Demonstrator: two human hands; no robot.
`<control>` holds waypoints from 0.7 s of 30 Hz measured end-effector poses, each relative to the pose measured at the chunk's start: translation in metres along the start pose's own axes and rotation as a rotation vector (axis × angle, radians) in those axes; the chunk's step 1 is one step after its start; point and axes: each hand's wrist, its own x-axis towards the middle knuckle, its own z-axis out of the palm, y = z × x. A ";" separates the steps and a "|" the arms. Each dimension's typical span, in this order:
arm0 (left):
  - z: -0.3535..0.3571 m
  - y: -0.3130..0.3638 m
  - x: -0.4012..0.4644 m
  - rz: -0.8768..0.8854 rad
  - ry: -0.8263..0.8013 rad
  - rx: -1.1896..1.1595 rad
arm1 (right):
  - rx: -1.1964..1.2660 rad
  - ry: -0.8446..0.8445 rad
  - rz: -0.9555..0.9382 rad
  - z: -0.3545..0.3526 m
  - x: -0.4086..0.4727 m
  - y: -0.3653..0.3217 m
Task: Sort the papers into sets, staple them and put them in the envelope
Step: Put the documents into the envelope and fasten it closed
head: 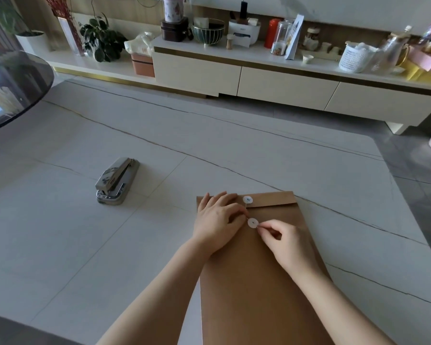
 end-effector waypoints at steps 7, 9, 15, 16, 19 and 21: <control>0.005 -0.003 0.002 -0.021 0.062 -0.015 | 0.031 0.041 0.027 0.014 -0.003 0.006; 0.005 -0.001 0.003 -0.042 0.063 -0.021 | 0.045 0.066 -0.023 0.014 -0.006 0.008; 0.002 0.004 0.006 -0.082 0.022 -0.026 | 0.054 0.030 -0.083 0.012 -0.008 0.012; 0.001 0.005 0.007 -0.094 0.008 -0.029 | 0.035 0.022 -0.094 0.012 -0.009 0.013; -0.002 0.011 0.010 -0.123 -0.033 -0.023 | 0.003 -0.010 -0.096 0.010 -0.008 0.013; -0.004 0.013 0.012 -0.135 -0.061 -0.013 | -0.012 -0.032 -0.096 0.008 -0.008 0.013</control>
